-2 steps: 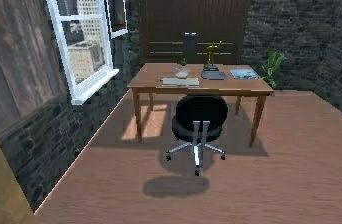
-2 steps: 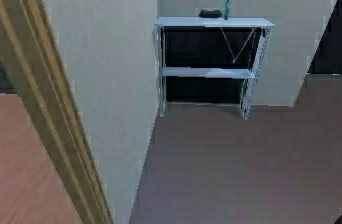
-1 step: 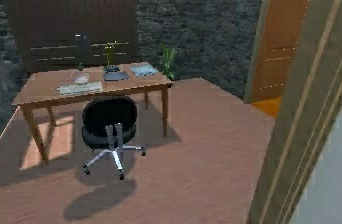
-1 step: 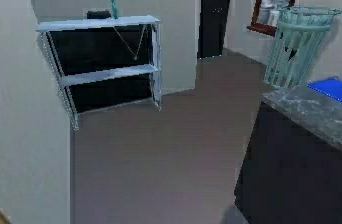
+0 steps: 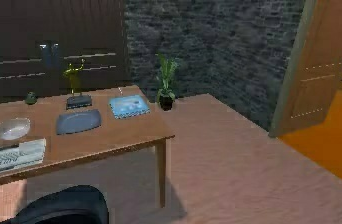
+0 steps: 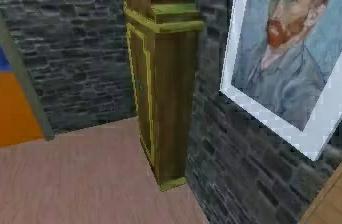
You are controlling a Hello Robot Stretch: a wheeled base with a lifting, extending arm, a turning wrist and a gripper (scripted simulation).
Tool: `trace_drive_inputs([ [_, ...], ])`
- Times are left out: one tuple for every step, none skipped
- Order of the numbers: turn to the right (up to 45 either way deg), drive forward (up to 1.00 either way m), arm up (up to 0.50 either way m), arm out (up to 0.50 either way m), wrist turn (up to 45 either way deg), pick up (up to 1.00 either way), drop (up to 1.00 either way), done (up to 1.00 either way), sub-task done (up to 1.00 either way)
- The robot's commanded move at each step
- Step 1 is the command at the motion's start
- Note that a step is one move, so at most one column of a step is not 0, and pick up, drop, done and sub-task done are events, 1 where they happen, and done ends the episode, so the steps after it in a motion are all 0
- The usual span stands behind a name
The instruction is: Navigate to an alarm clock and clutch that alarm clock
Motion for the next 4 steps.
trace_drive_inputs([
  [42.0, 0.00, 0.00, 0.00, 0.0, 0.00, 0.00, 0.00, 0.00],
  [0.0, 1.00, 0.00, 0.00, 0.0, 0.00, 0.00, 0.00, 0.00],
  [0.0, 1.00, 0.00, 0.00, 0.0, 0.00, 0.00, 0.00, 0.00],
  [0.0, 0.50, 0.00, 0.00, 0.0, 0.00, 0.00, 0.00, 0.00],
])
